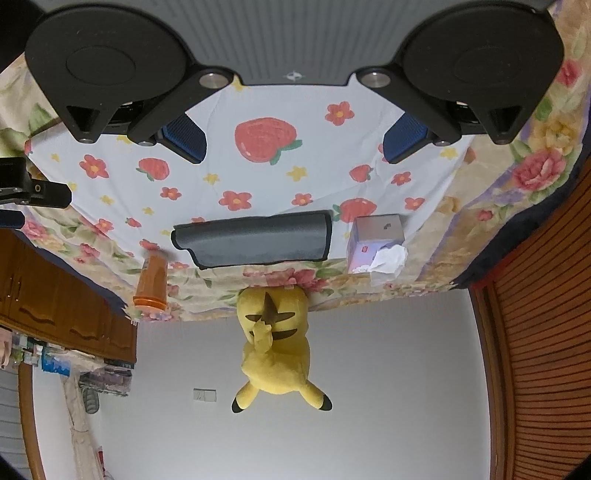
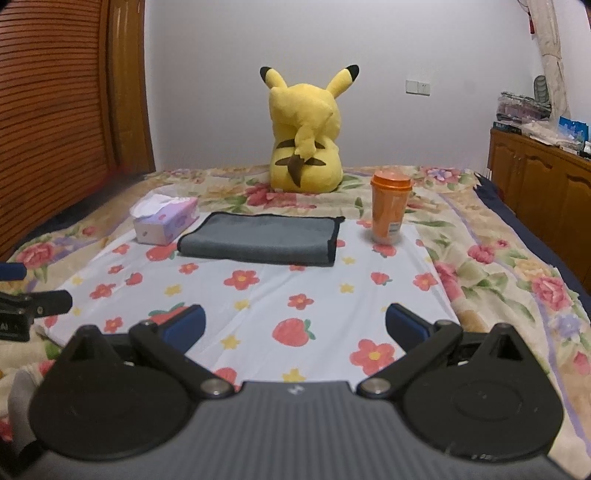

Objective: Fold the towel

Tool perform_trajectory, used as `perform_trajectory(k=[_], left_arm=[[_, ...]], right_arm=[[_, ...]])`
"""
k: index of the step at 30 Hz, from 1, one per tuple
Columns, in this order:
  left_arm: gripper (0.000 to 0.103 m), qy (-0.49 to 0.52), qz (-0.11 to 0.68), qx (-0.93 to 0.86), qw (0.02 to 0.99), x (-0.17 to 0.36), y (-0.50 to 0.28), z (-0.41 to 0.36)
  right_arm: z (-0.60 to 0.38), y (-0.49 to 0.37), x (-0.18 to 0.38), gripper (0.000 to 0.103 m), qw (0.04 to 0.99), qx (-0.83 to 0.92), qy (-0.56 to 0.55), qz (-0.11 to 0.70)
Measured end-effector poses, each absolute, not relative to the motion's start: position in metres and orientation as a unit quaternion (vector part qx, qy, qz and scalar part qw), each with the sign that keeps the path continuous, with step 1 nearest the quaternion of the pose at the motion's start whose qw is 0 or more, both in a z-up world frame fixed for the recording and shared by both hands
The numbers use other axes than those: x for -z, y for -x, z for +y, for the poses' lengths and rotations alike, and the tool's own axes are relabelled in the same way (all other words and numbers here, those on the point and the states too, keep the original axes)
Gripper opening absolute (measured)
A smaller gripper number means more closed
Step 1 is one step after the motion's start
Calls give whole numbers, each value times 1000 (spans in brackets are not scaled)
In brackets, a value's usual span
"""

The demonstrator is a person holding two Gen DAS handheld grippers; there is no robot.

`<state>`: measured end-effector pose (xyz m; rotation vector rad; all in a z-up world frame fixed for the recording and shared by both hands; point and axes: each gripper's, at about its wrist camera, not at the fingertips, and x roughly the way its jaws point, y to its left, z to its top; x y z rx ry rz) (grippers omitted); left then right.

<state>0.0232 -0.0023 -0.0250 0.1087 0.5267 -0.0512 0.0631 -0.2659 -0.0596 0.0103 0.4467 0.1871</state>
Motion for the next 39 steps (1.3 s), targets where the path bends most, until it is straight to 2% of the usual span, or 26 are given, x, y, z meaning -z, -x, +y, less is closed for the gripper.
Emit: perform_trajectory(k=[39], left_arm=[[103,-44,203,16,978,8,-13,4]], right_arm=[[-275,-52,50,103,984,-81,-16,160]])
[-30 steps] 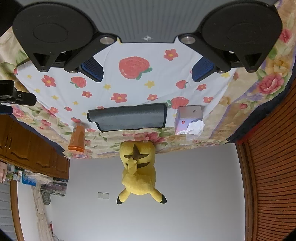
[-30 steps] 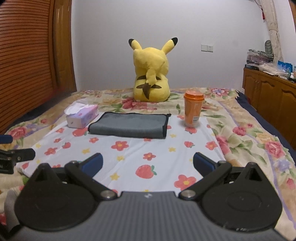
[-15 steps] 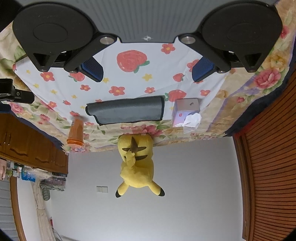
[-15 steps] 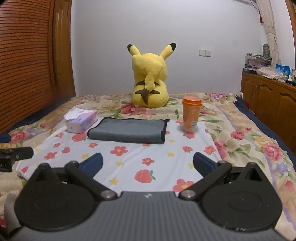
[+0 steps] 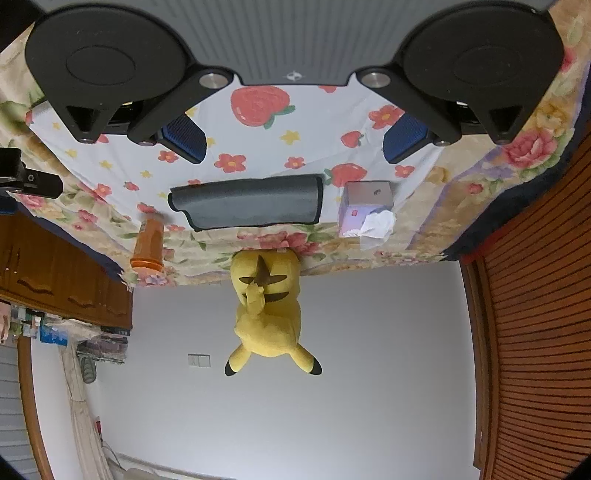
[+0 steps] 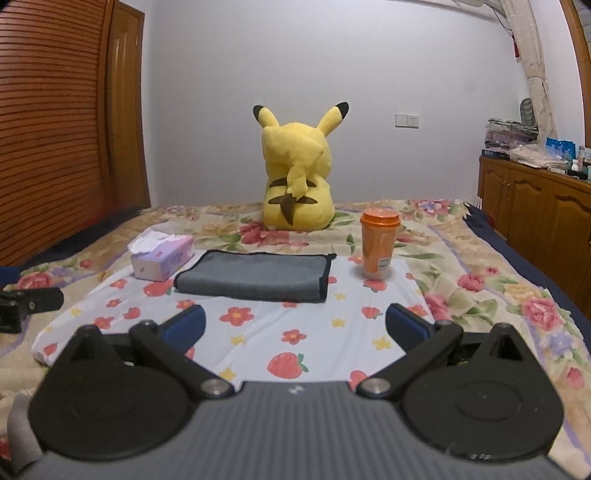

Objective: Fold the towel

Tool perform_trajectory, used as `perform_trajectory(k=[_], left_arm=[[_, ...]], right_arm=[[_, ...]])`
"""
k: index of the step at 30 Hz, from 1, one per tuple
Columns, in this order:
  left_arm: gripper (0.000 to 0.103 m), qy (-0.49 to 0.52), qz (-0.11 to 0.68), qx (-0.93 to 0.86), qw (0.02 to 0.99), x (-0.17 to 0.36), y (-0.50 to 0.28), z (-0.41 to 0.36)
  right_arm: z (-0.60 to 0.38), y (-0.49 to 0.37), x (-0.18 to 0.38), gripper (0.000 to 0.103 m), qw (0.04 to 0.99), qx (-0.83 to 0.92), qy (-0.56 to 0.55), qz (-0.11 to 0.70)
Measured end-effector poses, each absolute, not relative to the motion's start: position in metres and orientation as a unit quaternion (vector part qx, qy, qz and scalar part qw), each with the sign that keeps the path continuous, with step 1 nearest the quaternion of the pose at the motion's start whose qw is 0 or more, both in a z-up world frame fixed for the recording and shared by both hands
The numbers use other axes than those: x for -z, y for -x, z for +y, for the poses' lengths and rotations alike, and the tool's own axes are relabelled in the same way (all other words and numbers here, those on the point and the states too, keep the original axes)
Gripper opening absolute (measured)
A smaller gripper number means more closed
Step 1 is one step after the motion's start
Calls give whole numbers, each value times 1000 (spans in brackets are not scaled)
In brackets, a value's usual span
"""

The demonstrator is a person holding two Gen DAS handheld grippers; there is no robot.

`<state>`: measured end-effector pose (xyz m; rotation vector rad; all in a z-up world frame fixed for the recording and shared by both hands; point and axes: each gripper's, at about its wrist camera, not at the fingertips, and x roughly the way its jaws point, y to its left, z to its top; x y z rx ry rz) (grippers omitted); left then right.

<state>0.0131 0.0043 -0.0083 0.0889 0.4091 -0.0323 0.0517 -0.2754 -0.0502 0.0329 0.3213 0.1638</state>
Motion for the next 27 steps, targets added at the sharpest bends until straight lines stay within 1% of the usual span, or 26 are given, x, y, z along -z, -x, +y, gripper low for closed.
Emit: perform_trajectory(k=[12,27], left_arm=[[103,-46,196,12,979,7,-13,7],[103,-53,196,13,979,9,-12,5]], right_arm=[[-279,-49,48,103,987,-70,-23,143],[-279,-48,49,103,987,-69,-24,144]])
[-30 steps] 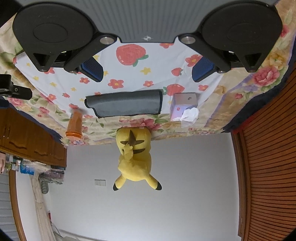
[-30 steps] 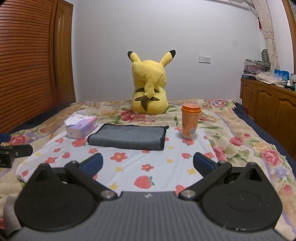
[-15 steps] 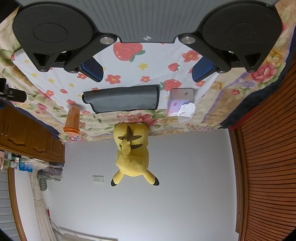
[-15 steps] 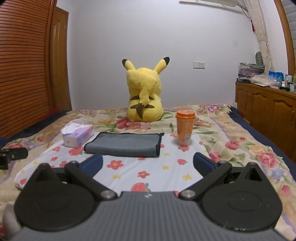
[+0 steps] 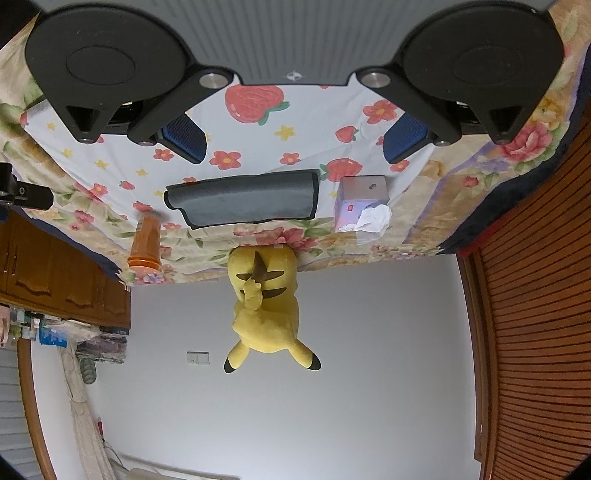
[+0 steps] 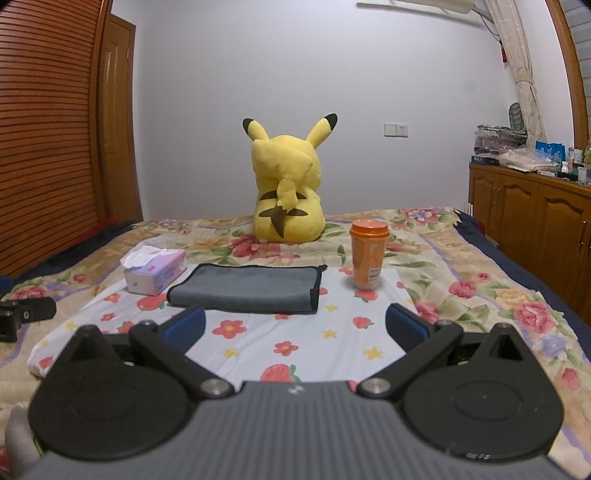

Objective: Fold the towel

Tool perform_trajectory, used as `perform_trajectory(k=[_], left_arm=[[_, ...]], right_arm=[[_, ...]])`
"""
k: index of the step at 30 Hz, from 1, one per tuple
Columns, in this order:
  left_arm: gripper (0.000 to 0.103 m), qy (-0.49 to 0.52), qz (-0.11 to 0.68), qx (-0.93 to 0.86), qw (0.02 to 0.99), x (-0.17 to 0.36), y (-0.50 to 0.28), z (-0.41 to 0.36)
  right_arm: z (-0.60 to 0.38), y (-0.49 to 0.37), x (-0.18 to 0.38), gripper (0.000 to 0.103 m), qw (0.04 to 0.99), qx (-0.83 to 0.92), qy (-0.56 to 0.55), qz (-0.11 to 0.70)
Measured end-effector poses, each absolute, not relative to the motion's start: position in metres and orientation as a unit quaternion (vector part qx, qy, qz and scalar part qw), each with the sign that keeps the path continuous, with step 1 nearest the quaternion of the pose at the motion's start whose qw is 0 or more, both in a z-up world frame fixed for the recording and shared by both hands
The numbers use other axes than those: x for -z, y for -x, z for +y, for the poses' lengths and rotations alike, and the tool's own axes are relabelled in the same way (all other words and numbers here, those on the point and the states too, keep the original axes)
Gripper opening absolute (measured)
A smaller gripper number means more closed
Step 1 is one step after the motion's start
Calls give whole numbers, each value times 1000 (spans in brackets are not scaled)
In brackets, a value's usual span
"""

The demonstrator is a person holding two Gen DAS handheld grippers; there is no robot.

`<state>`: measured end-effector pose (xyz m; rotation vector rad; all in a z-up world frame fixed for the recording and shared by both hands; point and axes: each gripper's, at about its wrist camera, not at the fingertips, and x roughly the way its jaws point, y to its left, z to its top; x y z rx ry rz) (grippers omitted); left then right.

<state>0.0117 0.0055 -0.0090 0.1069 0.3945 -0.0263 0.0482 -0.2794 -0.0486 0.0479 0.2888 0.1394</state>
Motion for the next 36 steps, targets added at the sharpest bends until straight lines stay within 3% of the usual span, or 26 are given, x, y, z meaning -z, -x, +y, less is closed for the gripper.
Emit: perform_trajectory(k=[36], left_arm=[[103,-57,199,15,978,12,-11,4]], right_arm=[[-279,-48,49,103,987,-69,-24,144]])
